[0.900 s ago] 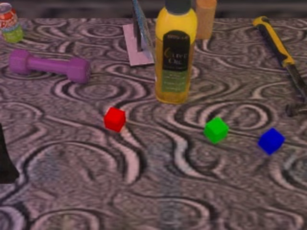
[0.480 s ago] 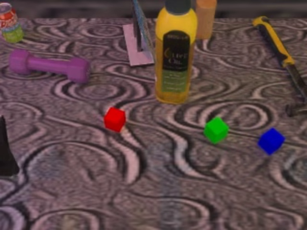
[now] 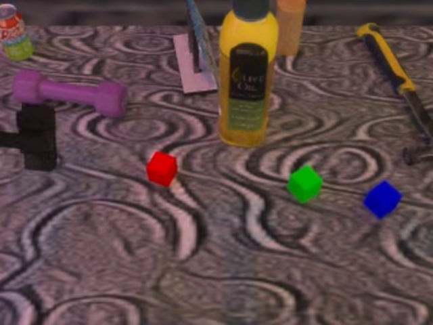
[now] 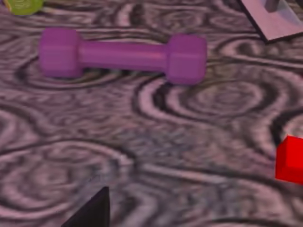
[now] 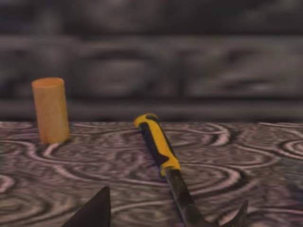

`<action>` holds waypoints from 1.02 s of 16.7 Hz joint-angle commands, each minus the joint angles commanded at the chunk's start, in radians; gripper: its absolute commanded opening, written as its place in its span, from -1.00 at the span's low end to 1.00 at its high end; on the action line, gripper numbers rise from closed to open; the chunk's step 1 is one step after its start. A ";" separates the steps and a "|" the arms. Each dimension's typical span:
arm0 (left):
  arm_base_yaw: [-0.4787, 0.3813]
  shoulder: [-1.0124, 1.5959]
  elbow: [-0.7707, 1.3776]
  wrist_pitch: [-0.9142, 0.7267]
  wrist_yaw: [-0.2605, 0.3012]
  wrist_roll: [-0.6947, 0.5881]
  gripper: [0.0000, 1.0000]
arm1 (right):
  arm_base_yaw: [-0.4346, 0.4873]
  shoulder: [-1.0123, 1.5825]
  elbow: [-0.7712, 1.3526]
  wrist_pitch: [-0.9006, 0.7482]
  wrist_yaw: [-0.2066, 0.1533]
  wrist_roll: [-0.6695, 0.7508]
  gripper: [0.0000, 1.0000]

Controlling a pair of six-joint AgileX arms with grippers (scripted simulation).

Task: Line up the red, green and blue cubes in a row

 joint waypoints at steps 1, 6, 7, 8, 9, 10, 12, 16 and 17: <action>-0.021 0.118 0.091 -0.060 0.000 -0.002 1.00 | 0.000 0.000 0.000 0.000 0.000 0.000 1.00; -0.121 0.654 0.518 -0.353 0.004 -0.012 1.00 | 0.000 0.000 0.000 0.000 0.000 0.000 1.00; -0.139 0.746 0.596 -0.406 0.004 -0.014 1.00 | 0.000 0.000 0.000 0.000 0.000 0.000 1.00; -0.157 0.833 0.672 -0.455 0.005 -0.016 1.00 | 0.000 0.000 0.000 0.000 0.000 0.000 1.00; -0.173 0.916 0.744 -0.501 0.005 -0.018 1.00 | 0.000 0.000 0.000 0.000 0.000 0.000 1.00; -0.188 0.995 0.812 -0.543 0.005 -0.019 1.00 | 0.000 0.000 0.000 0.000 0.000 0.000 1.00; -0.215 1.135 0.934 -0.616 0.005 -0.021 1.00 | 0.000 0.000 0.000 0.000 0.000 0.000 1.00; -0.251 1.309 1.095 -0.709 0.004 -0.024 1.00 | 0.000 0.000 0.000 0.000 0.000 0.000 1.00; -0.255 1.329 1.115 -0.720 0.003 -0.025 1.00 | 0.000 0.000 0.000 0.000 0.000 0.000 1.00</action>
